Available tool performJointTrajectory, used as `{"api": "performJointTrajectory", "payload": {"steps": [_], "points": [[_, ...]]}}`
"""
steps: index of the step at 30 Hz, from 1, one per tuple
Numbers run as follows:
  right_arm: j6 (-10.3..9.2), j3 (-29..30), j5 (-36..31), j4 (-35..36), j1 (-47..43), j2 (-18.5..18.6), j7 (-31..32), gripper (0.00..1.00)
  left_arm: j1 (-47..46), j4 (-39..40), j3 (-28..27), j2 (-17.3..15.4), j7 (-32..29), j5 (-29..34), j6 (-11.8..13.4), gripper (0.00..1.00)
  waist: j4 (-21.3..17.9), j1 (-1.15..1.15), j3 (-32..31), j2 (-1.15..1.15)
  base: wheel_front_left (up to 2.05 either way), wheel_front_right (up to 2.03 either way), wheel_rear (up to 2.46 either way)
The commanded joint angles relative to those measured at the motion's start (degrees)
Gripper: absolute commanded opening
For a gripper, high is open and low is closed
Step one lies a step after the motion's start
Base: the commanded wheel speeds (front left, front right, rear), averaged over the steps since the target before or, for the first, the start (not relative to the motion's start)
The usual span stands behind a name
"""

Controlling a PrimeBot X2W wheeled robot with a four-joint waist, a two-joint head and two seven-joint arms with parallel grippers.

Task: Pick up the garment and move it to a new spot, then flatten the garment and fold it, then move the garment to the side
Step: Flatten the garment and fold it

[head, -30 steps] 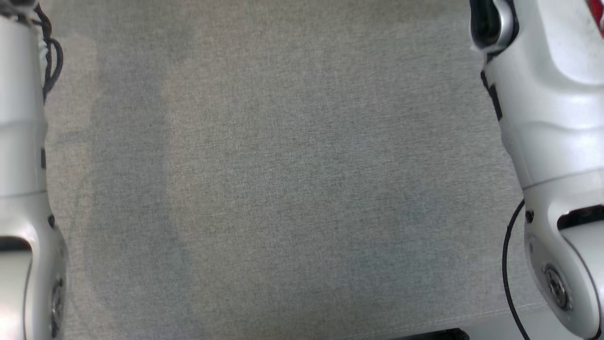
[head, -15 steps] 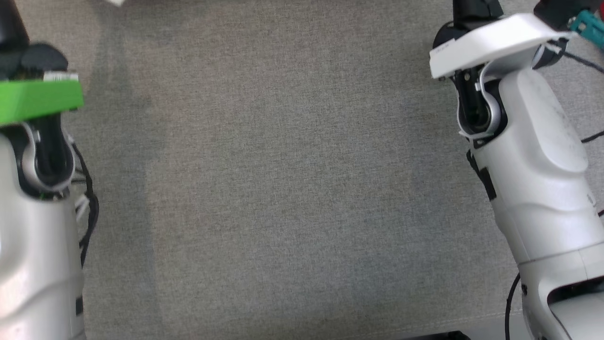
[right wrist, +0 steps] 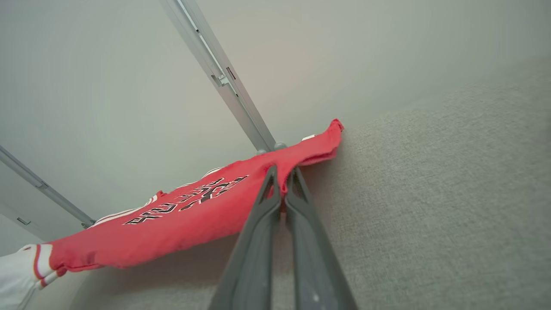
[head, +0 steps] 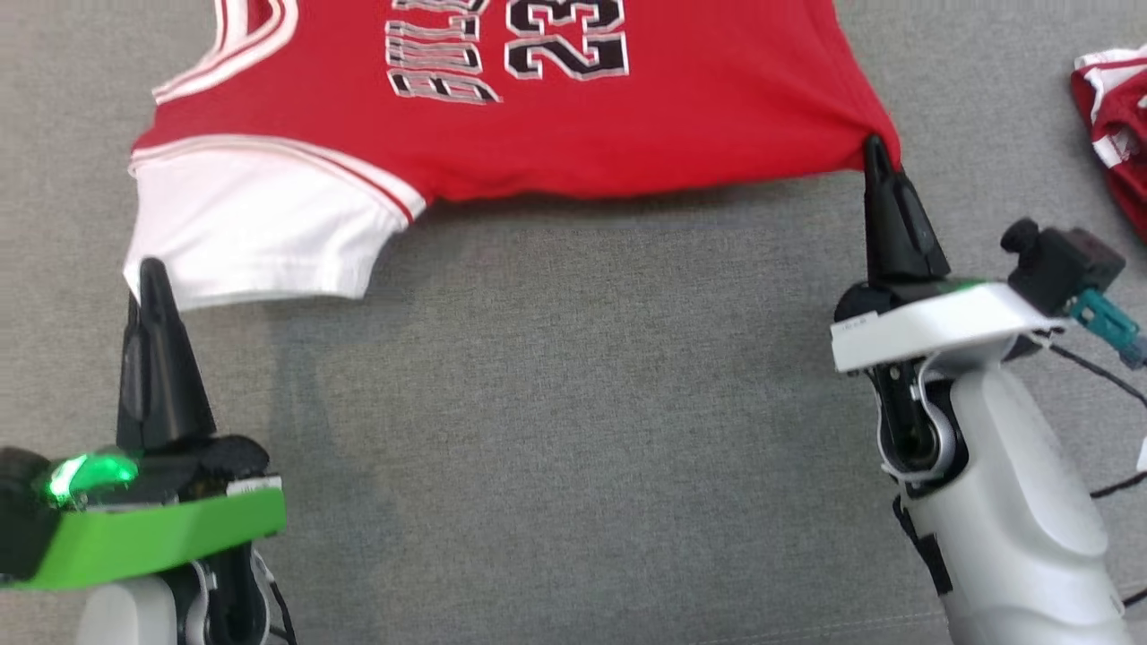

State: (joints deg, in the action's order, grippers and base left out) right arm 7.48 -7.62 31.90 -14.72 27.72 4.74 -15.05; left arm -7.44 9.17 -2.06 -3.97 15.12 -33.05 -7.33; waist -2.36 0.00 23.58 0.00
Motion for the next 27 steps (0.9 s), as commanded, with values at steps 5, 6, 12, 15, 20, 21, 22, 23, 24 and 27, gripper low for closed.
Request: {"api": "performJointTrajectory", "payload": {"steps": [5,6,12,15,20,21,22,23,24,27], "points": [[0.02,2.69,1.45,4.53,-9.1,-0.28,-0.16,0.0,7.1,4.01,1.55,0.75,0.0,-1.22,-0.19,0.0,2.14,0.0,-8.97,0.0,0.0,0.0,0.0],[0.02,3.14,1.52,5.47,-10.66,-0.34,-0.16,0.0,8.04,4.6,2.01,0.87,-0.01,-1.34,-0.19,0.0,2.31,0.0,-10.02,0.0,0.0,0.0,0.0],[0.02,2.88,1.69,9.63,-19.18,-0.72,-0.15,0.0,14.05,7.86,4.7,0.97,-0.01,-0.48,-0.18,0.0,1.9,0.0,-15.03,0.0,0.0,0.0,0.0],[0.02,2.26,1.69,11.52,-22.74,-0.7,-0.16,0.0,16.99,9.86,5.57,0.97,-0.01,-0.24,-0.18,0.0,1.63,0.0,-16.98,0.0,0.0,0.0,0.0],[0.02,2.01,1.82,16.22,-28.1,0.26,-0.15,0.0,21.86,14.46,6.56,1.0,-0.01,0.75,-0.18,0.0,1.44,0.0,-18.83,0.0,0.0,0.0,0.0],[0.02,2.18,1.69,17.4,-29.37,0.58,-0.15,0.0,23.01,15.52,6.74,1.0,-0.01,1.04,-0.18,0.0,1.49,0.0,-19.05,0.0,0.0,0.0,0.0],[0.02,2.28,1.43,18.22,-30.43,0.93,-0.15,0.0,23.88,16.3,6.85,1.01,-0.01,1.1,-0.19,0.0,1.52,0.0,-19.18,0.0,0.0,0.0,0.0],[0.02,2.41,1.35,19.03,-31.61,1.28,-0.11,0.0,24.95,17.07,7.01,1.01,-0.01,1.43,-0.17,0.0,1.58,0.0,-19.25,0.0,0.0,0.0,0.0],[0.02,2.41,1.32,19.6,-32.6,1.47,0.33,0.0,25.73,17.58,7.13,0.94,-0.01,1.58,-0.13,0.0,1.63,0.0,-19.27,0.0,0.0,0.0,0.0],[0.02,1.97,1.56,21.05,-35.61,1.66,1.87,0.0,27.89,17.73,7.18,0.92,-0.25,1.2,0.31,0.0,1.75,0.0,-18.98,0.0,0.0,0.0,0.0]]}}
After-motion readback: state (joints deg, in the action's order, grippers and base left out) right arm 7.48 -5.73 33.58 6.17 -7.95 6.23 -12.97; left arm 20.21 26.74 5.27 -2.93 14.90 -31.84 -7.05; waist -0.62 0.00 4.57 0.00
